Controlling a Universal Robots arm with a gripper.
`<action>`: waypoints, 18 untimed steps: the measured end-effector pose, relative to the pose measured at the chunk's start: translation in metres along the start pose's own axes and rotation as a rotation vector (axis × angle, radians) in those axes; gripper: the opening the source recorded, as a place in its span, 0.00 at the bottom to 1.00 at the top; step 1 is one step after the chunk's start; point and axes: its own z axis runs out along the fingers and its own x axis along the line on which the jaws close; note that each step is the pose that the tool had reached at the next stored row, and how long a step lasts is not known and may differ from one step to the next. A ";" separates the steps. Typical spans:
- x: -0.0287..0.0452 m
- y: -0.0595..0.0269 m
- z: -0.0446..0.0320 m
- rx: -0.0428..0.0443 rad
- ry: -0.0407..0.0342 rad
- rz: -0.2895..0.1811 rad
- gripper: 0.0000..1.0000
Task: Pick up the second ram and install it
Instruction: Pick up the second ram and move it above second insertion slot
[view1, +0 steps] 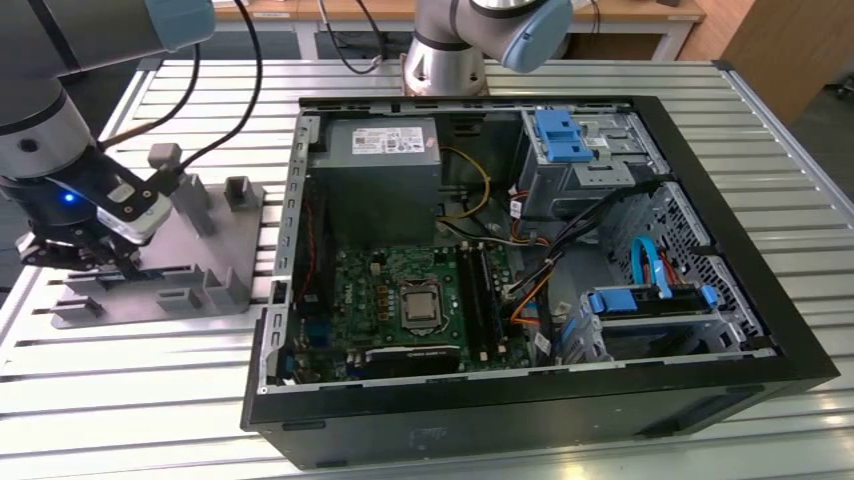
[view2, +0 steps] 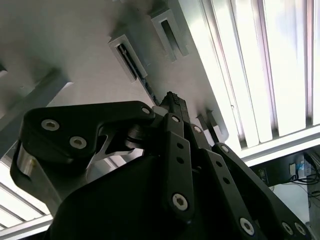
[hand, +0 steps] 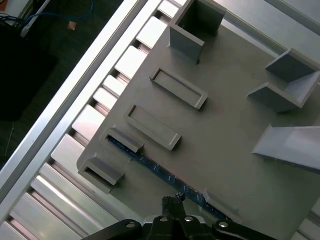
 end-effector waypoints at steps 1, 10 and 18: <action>0.0000 0.0000 0.0000 0.0003 0.0002 -0.005 0.10; 0.0000 0.0000 0.0000 0.0033 0.0016 -0.049 0.10; 0.0000 0.0000 0.0000 0.0060 0.0028 -0.088 0.10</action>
